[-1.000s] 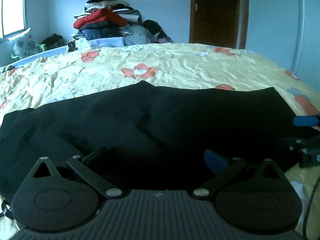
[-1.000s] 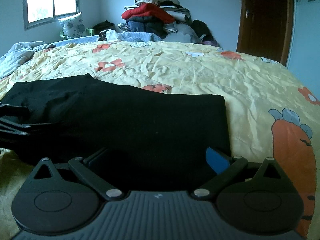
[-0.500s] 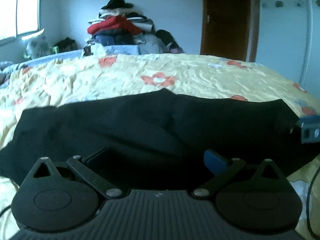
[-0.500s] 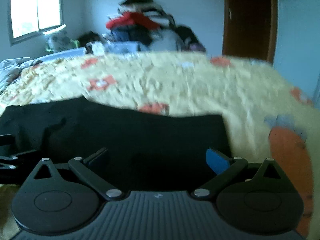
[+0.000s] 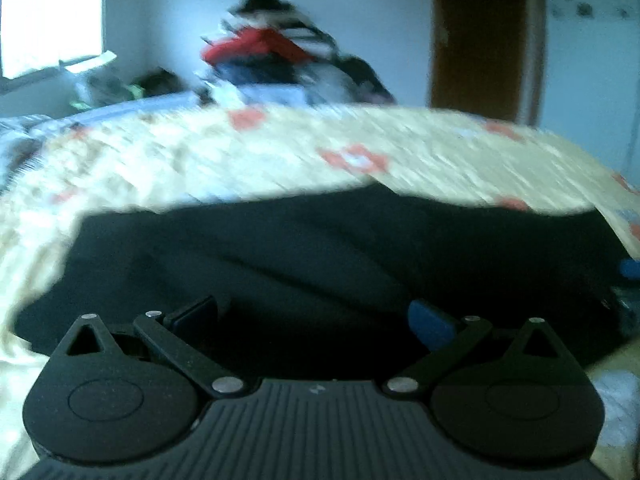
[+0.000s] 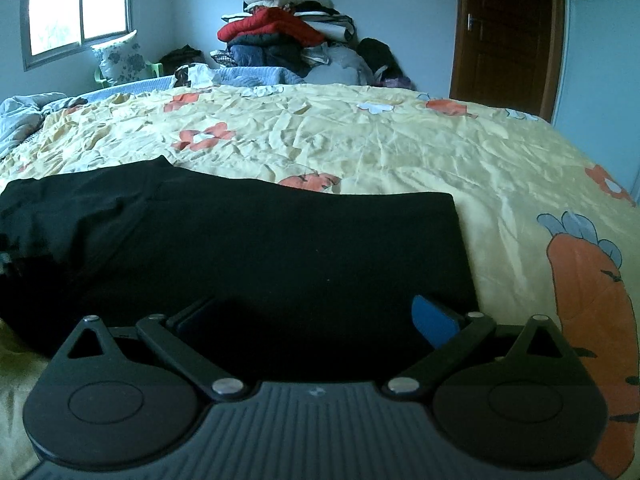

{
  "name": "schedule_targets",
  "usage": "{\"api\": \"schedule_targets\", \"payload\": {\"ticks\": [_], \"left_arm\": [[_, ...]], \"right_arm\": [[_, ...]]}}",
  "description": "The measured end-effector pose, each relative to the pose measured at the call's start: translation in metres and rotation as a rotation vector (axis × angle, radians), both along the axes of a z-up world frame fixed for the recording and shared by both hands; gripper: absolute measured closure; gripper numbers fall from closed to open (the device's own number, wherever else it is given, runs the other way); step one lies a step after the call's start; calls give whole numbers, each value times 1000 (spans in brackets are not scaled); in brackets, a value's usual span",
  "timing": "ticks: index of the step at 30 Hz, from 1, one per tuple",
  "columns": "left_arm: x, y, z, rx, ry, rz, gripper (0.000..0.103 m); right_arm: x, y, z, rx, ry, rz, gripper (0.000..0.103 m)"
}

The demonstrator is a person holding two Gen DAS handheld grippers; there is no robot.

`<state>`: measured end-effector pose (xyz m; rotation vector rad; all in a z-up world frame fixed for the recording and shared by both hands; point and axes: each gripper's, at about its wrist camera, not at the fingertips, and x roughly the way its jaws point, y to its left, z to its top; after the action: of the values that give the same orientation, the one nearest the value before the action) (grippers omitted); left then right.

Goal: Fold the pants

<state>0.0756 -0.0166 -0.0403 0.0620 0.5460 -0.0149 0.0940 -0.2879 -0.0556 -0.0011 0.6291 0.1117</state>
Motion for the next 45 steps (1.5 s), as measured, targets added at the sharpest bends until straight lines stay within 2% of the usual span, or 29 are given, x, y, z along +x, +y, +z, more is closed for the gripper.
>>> {"api": "schedule_targets", "payload": {"ticks": [1,3,5,6,8,11,13,15,17,20,27,29,31,34,38,40,44,45], "left_arm": [[-1,8,5,10,-29,28,0],[3,24,11,8,-44,67,0],[14,40,10,-22,18,96,0],[20,48,7,-46,64,110,0],[26,59,-1,-82,136,132,0],[19,61,0,-45,126,123,0],[16,63,2,-10,127,116,0],[13,71,4,8,117,142,0],[12,85,7,8,112,185,0],[6,110,13,9,97,268,0],[-6,167,24,46,66,446,0],[-9,177,29,88,53,472,0],[-12,185,33,168,37,521,0],[-15,202,40,314,9,636,0],[-23,234,54,388,-44,753,0],[-26,244,59,345,-51,756,0],[-30,247,59,88,-11,620,0],[-29,246,57,36,5,586,0]], "right_arm": [[-2,0,2,5,-7,-11,0],[-6,0,12,79,-46,-3,0],[-5,-1,22,166,-79,21,0],[-2,1,25,174,-81,23,0],[8,9,22,110,-54,6,0],[20,19,4,4,49,-9,0],[12,22,1,-34,10,13,0],[11,24,5,-40,22,19,0],[5,31,15,-49,-24,46,0],[-3,56,33,-68,-120,150,0],[-7,159,40,-184,-169,430,0],[-15,194,39,-211,-192,530,0],[-23,226,38,-255,-221,635,0],[-39,268,36,-390,-290,751,0],[-57,308,25,-590,-376,866,0],[-61,319,22,-614,-395,898,0],[-57,337,15,-605,-397,900,2],[-57,340,11,-630,-398,896,12]]}}
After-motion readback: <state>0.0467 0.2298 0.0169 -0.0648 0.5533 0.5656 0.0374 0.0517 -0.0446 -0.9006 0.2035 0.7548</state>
